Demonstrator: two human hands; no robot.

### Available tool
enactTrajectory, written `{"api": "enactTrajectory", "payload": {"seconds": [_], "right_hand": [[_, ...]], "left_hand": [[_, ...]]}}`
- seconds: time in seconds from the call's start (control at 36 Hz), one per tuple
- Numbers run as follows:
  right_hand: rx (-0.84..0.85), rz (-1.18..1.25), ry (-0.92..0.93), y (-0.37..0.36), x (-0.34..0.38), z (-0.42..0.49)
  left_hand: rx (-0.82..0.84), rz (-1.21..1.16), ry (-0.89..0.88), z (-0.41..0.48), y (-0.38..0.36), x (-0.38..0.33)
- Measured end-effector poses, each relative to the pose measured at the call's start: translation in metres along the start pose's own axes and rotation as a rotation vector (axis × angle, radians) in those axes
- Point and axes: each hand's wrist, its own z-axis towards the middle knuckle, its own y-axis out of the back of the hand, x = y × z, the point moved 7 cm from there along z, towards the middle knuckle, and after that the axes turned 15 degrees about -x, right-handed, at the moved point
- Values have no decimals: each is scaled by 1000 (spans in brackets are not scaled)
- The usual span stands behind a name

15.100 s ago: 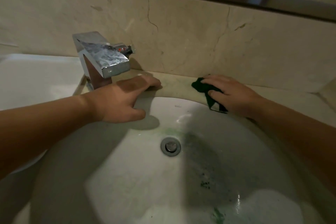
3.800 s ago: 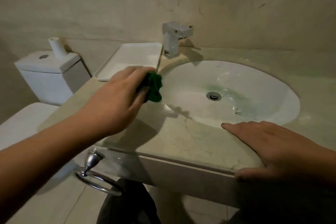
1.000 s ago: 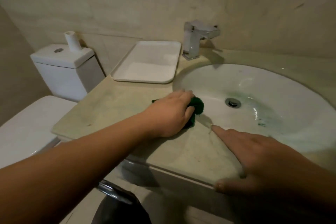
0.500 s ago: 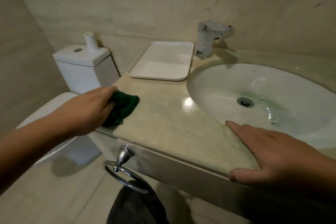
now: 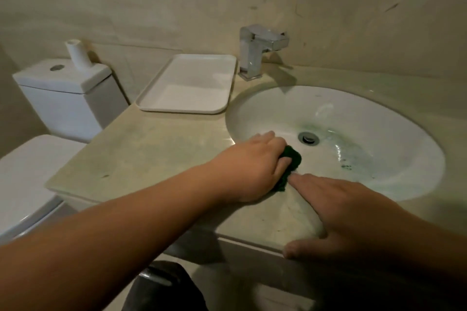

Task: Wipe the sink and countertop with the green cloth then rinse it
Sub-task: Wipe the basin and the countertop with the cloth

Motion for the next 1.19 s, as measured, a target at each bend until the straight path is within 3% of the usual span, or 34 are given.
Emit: {"api": "enactTrajectory", "payload": {"seconds": [0.17,0.44,0.53,0.69,0.89,1.19], "right_hand": [[72,18,-62,-1,-3,-2],[84,66,-71,-4,2,2],[82,55,-60,-2,5,4],[83,33,-64,-4,3,3],[121,-10,-72,-5,3,7],[116,15,-66,-4,1,3]], "left_hand": [[-351,-111,114,-11,78,28],[-582,6,437,-141,175,143],[-508,87,501,-163,175,169],[-103,-3,537,-173,105,183],[-159,48,610,-145,88,186],[-75,-29,124,-30,24,49]]}}
